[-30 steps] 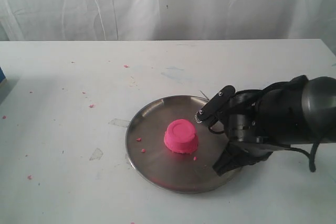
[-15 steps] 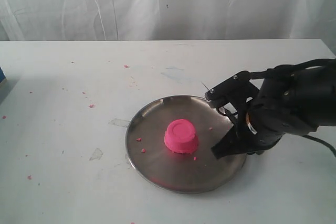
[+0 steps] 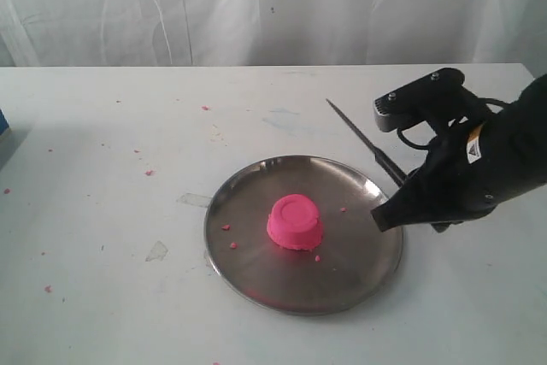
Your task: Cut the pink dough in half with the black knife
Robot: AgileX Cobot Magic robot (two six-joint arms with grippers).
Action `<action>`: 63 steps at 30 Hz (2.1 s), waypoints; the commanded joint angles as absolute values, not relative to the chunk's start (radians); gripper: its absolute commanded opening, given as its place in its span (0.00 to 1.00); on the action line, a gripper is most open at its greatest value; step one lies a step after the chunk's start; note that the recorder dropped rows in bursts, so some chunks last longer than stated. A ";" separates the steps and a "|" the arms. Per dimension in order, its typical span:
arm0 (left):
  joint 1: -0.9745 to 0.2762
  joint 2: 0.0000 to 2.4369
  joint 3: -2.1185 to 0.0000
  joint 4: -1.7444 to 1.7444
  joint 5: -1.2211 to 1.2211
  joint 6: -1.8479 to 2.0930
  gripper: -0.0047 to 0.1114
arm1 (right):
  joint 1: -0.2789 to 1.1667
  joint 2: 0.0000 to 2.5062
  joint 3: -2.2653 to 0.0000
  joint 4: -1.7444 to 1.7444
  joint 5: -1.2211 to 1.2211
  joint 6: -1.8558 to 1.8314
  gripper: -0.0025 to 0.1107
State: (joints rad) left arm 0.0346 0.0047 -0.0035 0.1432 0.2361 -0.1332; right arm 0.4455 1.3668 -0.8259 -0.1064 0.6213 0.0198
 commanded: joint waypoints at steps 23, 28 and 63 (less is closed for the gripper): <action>0.038 0.000 0.000 0.135 0.238 -0.134 0.04 | 0.359 1.595 -0.744 0.238 0.603 -0.284 0.02; 0.038 0.000 0.000 0.135 0.238 -0.134 0.04 | 0.359 1.614 -0.744 0.240 0.599 -0.284 0.04; 0.038 0.000 0.000 0.135 0.238 -0.134 0.04 | 0.359 1.617 -0.770 0.256 0.596 -0.262 0.28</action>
